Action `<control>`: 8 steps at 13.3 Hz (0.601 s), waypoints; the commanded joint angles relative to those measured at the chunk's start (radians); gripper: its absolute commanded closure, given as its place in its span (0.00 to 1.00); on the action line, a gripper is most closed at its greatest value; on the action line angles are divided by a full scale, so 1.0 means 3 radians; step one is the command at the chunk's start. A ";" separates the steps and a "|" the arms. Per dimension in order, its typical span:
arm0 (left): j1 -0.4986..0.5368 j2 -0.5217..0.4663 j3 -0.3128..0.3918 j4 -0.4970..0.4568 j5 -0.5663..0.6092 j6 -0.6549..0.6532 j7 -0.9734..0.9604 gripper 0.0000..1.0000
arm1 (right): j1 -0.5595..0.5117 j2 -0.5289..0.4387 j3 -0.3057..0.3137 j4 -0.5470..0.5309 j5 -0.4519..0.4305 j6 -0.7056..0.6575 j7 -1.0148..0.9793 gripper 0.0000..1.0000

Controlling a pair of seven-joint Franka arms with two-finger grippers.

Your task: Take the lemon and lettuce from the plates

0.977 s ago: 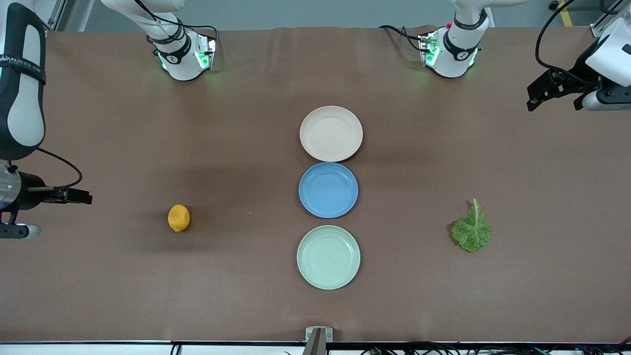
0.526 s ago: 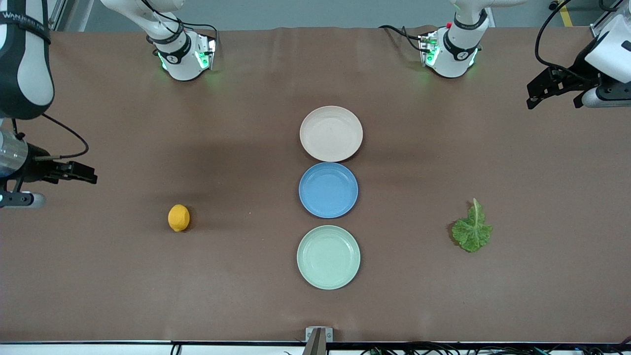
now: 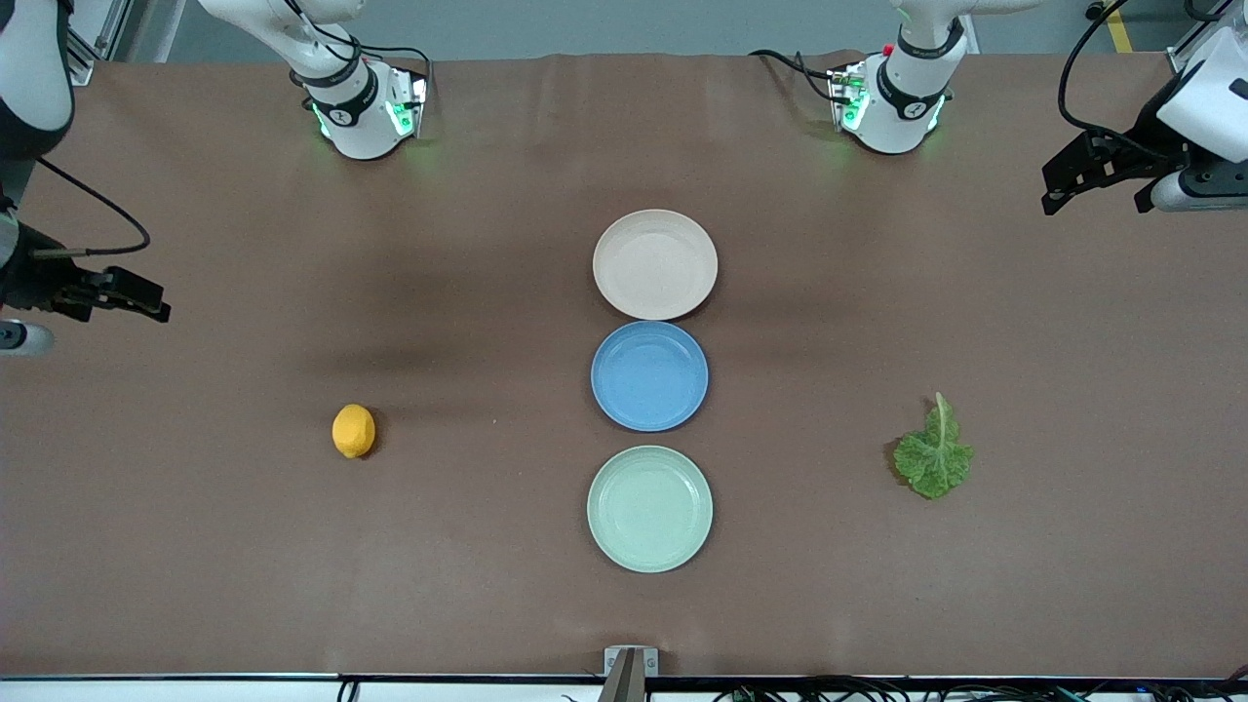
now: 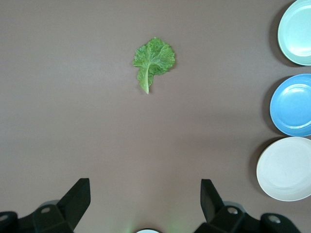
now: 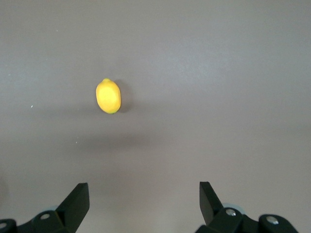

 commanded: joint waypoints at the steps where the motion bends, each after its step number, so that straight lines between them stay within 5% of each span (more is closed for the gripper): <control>1: 0.0007 -0.0089 0.0005 -0.0068 -0.0027 0.0027 0.0072 0.00 | 0.0026 -0.0341 -0.0024 -0.0212 -0.0013 -0.0069 -0.0033 0.00; 8: 0.0002 -0.0079 0.0020 -0.0043 -0.0017 0.0047 0.0143 0.00 | 0.0052 -0.0465 -0.0004 -0.0218 -0.0064 -0.0085 -0.0063 0.00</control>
